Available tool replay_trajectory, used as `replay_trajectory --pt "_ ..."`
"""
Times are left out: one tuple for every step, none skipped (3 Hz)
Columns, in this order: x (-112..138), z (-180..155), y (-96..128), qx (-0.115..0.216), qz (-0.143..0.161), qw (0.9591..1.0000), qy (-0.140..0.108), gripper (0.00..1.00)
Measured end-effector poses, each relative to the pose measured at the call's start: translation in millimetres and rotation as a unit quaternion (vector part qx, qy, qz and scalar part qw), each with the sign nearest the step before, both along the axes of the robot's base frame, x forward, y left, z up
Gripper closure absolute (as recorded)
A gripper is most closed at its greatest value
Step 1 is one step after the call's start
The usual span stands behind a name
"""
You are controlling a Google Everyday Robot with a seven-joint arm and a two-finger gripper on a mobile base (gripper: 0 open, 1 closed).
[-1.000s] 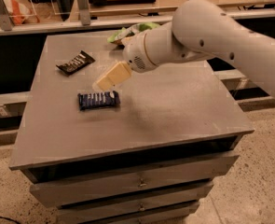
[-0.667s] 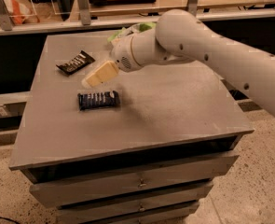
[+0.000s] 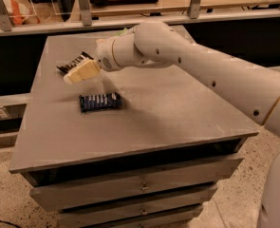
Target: Pick rxbar chocolate
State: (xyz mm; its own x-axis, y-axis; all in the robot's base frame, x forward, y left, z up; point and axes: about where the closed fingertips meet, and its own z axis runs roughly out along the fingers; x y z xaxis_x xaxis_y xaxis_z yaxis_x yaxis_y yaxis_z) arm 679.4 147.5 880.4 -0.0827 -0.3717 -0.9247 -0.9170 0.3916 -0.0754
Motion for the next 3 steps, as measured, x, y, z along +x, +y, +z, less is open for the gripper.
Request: replay_trajectory --pt "8 -4 20 0.007 -0.006 1.0000 -0.003 0.00" --pt "21 -10 38 0.009 -0.026 0.9996 0.006 0.00" --pt "30 -15 48 -0.002 -0.048 0.9985 0.027 0.00"
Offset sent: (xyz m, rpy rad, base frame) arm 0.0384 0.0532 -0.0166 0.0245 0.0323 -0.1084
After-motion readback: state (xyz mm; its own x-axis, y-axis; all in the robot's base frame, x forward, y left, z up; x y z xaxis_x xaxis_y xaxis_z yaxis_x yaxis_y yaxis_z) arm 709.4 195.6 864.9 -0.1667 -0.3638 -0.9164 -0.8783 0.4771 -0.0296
